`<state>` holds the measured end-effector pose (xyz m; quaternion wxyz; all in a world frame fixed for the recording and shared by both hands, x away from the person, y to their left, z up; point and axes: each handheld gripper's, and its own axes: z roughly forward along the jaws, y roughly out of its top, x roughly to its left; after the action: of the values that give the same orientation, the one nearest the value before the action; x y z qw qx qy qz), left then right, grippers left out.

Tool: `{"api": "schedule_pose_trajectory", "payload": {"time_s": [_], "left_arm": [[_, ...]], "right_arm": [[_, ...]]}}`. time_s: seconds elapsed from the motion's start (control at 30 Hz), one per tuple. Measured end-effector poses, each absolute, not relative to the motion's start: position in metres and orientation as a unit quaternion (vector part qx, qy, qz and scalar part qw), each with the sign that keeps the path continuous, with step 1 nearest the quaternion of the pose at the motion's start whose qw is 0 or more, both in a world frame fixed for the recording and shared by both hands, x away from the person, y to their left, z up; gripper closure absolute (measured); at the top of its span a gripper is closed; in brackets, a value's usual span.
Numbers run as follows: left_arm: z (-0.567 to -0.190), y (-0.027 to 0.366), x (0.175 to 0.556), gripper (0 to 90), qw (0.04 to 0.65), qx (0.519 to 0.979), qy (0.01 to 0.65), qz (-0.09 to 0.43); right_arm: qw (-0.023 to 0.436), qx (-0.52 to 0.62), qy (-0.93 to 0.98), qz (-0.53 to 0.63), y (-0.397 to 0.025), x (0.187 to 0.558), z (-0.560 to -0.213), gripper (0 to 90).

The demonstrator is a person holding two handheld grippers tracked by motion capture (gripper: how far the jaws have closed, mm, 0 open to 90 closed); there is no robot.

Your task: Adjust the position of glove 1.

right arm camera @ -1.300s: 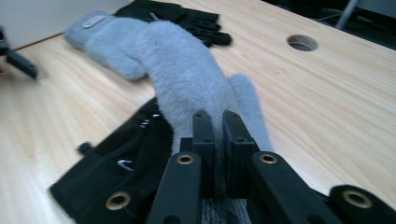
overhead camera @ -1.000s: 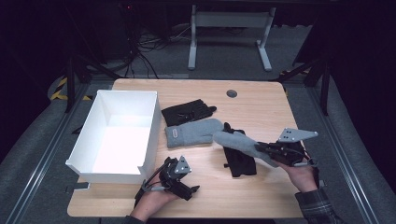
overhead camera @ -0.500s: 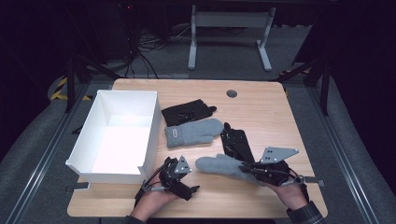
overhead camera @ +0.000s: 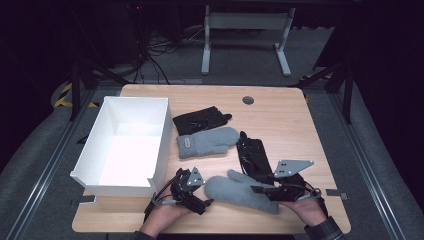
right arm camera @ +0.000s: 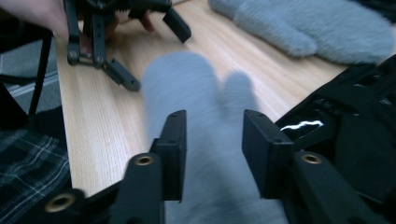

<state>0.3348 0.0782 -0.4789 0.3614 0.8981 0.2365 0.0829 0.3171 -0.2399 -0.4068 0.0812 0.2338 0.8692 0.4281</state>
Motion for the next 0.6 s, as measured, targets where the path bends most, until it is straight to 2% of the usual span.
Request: {"api": "schedule_pose_trajectory", "payload": {"time_s": [0.13,0.3,0.6], "left_arm": [[-0.479,0.078,0.335,0.2,0.361,0.898,0.237,0.083],[-0.479,0.078,0.335,0.2,0.362,0.898,0.236,0.083],[-0.479,0.078,0.335,0.2,0.361,0.898,0.236,0.083]], "right_arm": [[0.101,0.258,0.861,0.427,-0.255,0.324,-0.402,59.9],[0.120,0.301,0.862,0.389,-0.276,0.346,-0.416,59.9],[0.098,0.324,0.881,0.329,-0.280,0.364,-0.447,58.3]]}}
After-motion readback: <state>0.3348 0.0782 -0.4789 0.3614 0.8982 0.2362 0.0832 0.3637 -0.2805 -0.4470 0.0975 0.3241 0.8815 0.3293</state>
